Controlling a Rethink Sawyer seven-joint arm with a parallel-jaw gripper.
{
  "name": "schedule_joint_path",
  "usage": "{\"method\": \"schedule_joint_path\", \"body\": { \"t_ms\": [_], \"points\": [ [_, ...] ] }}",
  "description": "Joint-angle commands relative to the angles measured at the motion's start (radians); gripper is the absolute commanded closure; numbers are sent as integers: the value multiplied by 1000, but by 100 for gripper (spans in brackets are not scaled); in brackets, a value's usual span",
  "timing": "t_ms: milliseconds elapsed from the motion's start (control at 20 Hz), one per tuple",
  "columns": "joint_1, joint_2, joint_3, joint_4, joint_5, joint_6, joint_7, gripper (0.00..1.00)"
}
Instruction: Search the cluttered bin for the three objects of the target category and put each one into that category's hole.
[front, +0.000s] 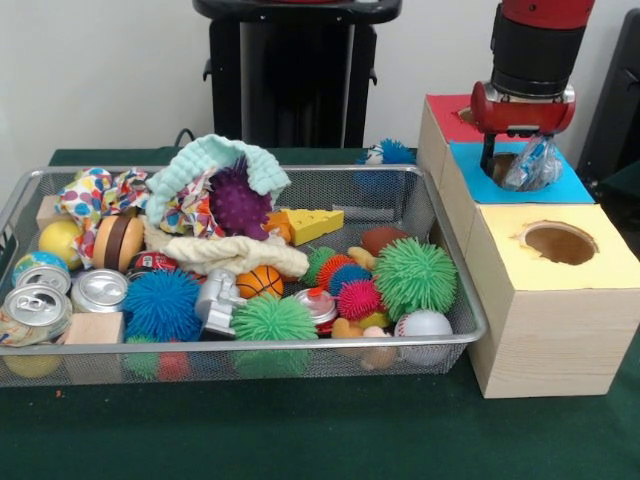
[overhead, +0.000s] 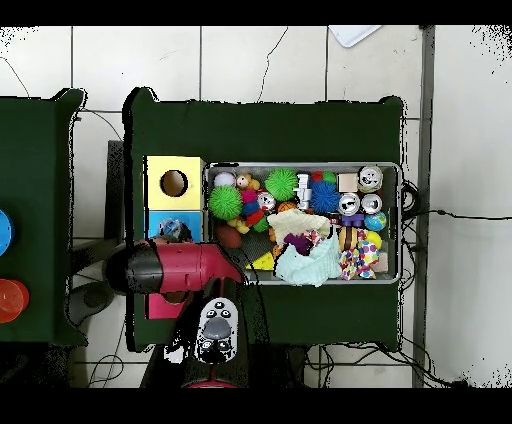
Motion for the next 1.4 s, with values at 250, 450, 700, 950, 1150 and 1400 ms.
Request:
{"method": "schedule_joint_path", "body": {
  "t_ms": [250,450,700,950,1150,1400],
  "points": [
    [-49,34,27,29,35,44,179,0],
    [-51,-16,29,53,38,116,166,0],
    [-70,-176,33,130,49,282,132,0],
    [-80,-312,13,116,44,494,112,0],
    [-100,-352,26,166,53,477,89,0],
    [-160,-341,57,218,50,395,22,0]
  ]
}}
